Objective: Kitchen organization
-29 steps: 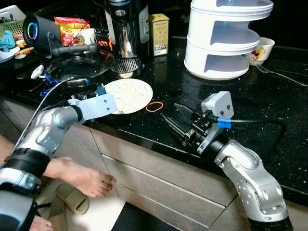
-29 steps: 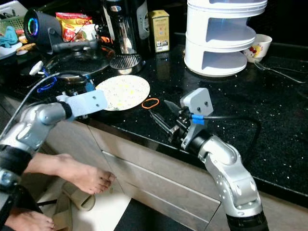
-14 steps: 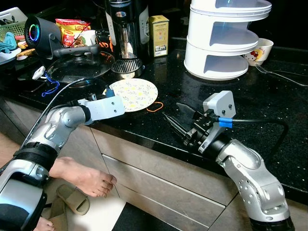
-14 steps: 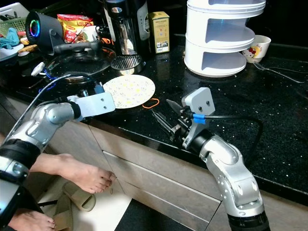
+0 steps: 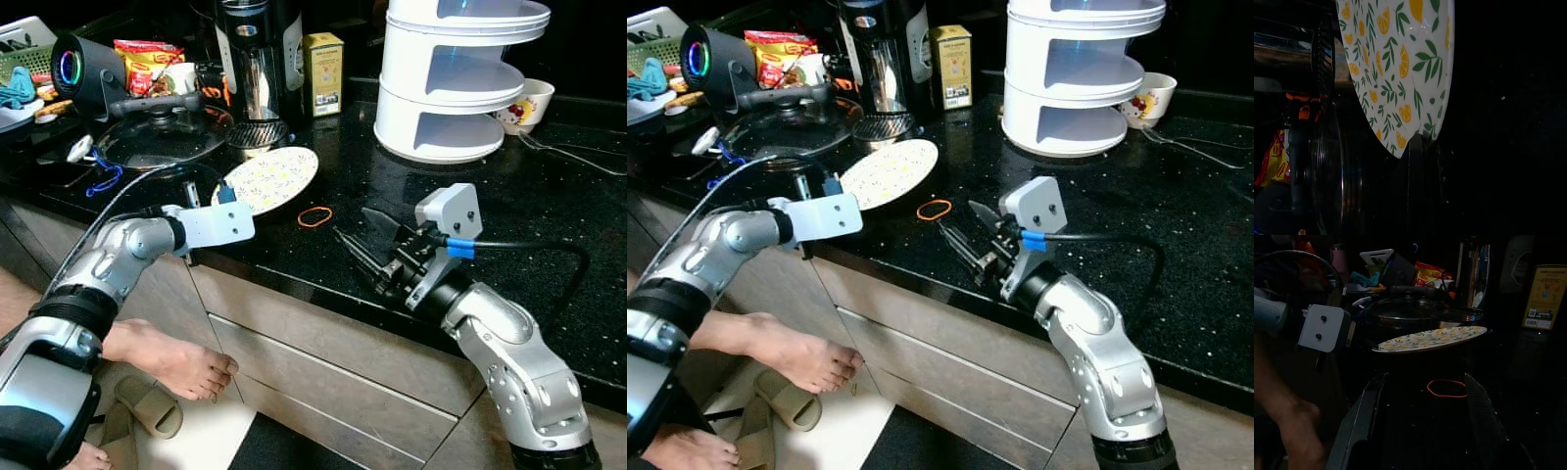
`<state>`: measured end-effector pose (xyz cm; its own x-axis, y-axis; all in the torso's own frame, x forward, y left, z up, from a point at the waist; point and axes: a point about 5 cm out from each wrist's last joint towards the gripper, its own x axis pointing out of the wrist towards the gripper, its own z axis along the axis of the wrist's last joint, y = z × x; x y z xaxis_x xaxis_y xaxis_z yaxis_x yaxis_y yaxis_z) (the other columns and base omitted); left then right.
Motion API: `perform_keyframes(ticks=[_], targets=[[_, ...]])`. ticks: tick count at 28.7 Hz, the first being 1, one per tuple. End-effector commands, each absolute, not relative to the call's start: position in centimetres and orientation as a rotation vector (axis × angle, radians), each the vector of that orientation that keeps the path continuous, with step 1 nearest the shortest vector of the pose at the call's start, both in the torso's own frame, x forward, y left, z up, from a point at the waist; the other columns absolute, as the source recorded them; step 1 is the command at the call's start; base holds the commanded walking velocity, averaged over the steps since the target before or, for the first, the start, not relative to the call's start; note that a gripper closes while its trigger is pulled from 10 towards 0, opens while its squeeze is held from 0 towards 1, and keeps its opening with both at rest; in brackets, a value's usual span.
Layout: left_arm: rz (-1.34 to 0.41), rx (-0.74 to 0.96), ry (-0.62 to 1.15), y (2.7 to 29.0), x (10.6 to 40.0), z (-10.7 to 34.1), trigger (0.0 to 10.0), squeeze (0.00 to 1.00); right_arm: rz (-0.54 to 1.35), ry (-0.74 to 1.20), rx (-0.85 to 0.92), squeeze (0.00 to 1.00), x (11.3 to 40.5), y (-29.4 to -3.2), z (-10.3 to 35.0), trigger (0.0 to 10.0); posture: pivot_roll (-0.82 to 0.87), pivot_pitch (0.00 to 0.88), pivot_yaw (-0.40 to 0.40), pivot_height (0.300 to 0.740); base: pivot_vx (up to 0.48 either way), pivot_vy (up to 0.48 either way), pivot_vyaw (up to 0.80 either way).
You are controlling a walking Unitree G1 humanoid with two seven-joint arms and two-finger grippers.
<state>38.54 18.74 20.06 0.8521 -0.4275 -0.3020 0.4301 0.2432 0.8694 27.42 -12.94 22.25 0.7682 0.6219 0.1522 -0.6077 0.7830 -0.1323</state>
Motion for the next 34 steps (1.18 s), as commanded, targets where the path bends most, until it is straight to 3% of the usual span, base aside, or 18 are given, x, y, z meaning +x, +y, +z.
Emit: perform_keyframes(ticks=[1, 8, 18, 34], targets=[[-0.618, 1.184, 0.067, 18.9, 38.3, 18.4, 0.0, 0.0, 0.67, -0.198, -0.075, 0.0, 27.5, -12.9, 22.3, 10.0, -0.17, 0.059, 0.051, 0.74, 0.0, 0.0, 0.0], [-0.639, 1.135, -0.01, 18.0, 38.1, 19.4, 0.0, 0.0, 0.663, -0.2, -0.073, 0.0, 27.6, -12.9, 22.4, 10.0, -0.16, 0.058, 0.05, 0.74, 0.0, 0.0, 0.0], [-0.814, 1.117, -0.201, 13.9, 36.9, 23.3, 0.0, 0.0, 0.633, -0.215, -0.044, 0.0, 27.9, -13.1, 22.4, 10.0, -0.15, 0.056, 0.054, 0.74, 0.0, 0.0, 0.0], [-0.881, 1.121, -0.211, 13.1, 35.9, 24.7, 0.0, 0.0, 0.562, -0.241, 0.026, 0.0, 28.5, -13.8, 22.7, 10.0, -0.13, 0.054, 0.065, 0.74, 0.0, 0.0, 0.0]])
